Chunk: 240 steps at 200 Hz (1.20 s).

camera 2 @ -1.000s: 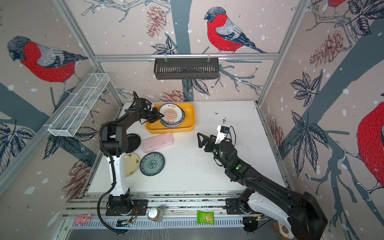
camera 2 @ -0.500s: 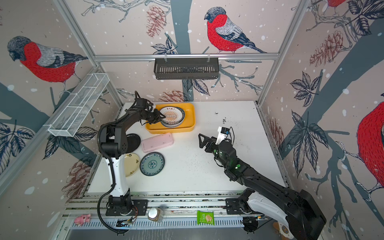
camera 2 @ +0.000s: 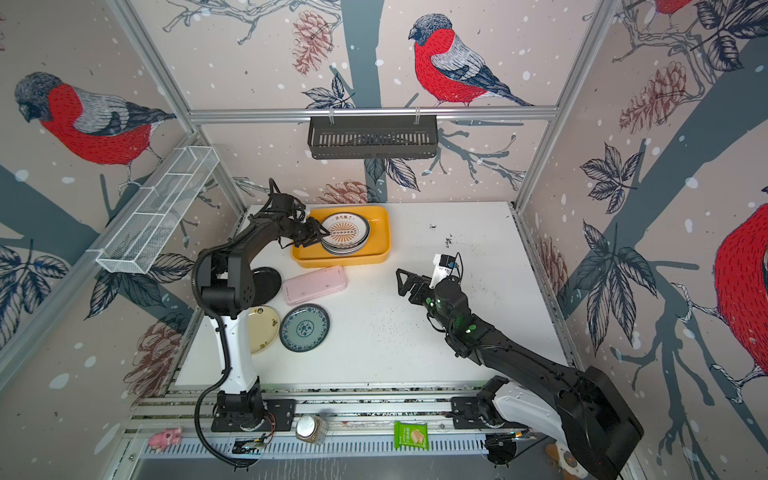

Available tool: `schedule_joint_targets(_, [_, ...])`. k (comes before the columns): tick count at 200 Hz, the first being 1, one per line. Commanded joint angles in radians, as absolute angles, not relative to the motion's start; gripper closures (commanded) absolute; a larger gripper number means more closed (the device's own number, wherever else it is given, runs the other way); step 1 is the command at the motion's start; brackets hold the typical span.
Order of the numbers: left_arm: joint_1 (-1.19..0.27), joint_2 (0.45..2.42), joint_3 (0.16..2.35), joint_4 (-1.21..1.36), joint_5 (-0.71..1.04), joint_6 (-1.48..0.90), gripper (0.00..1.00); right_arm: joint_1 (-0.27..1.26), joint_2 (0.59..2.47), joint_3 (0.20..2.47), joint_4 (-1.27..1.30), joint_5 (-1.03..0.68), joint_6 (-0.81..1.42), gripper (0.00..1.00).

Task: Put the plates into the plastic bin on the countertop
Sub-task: 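Open the left gripper and release the sunburst plate onto the stack, then reach the right gripper to the blue floral plate and grip its rim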

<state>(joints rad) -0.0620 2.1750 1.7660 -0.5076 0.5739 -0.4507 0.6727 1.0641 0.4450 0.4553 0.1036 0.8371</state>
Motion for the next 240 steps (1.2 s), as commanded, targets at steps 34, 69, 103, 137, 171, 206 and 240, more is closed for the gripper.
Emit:
schedule_joint_targets(34, [-0.082, 2.156, 1.812, -0.546, 0.53, -0.358, 0.48, 0.667, 1.08, 0.462, 0.49, 0.08, 0.842, 0.0])
schedule_joint_targets(69, [-0.099, 2.06, 1.73, -0.468, 0.451, -0.331, 0.39, 0.67, 1.087, 0.469, 0.495, 0.075, 0.848, 0.0])
schedule_joint_targets(103, [-0.116, 1.827, 1.495, -0.267, 0.349, -0.302, 0.22, 0.684, 1.122, 0.492, 0.497, 0.07, 0.857, 0.0])
schedule_joint_targets(137, [-0.122, 1.58, 1.315, -0.149, 0.181, -0.273, 0.06, 0.713, 1.197, 0.55, 0.498, 0.033, 0.872, 0.0])
schedule_joint_targets(171, [-0.123, 1.353, 1.182, -0.095, 0.086, -0.299, 0.04, 0.764, 1.318, 0.646, 0.477, -0.024, 0.882, 0.0])
schedule_joint_targets(206, [-0.121, 1.182, 1.083, -0.213, 0.007, -0.354, 0.04, 0.801, 1.471, 0.73, 0.466, -0.156, 0.928, 0.0])
schedule_joint_targets(240, [-0.115, 1.011, 0.926, -0.235, -0.024, -0.361, 0.04, 0.848, 1.618, 0.831, 0.451, -0.222, 0.955, 0.0])
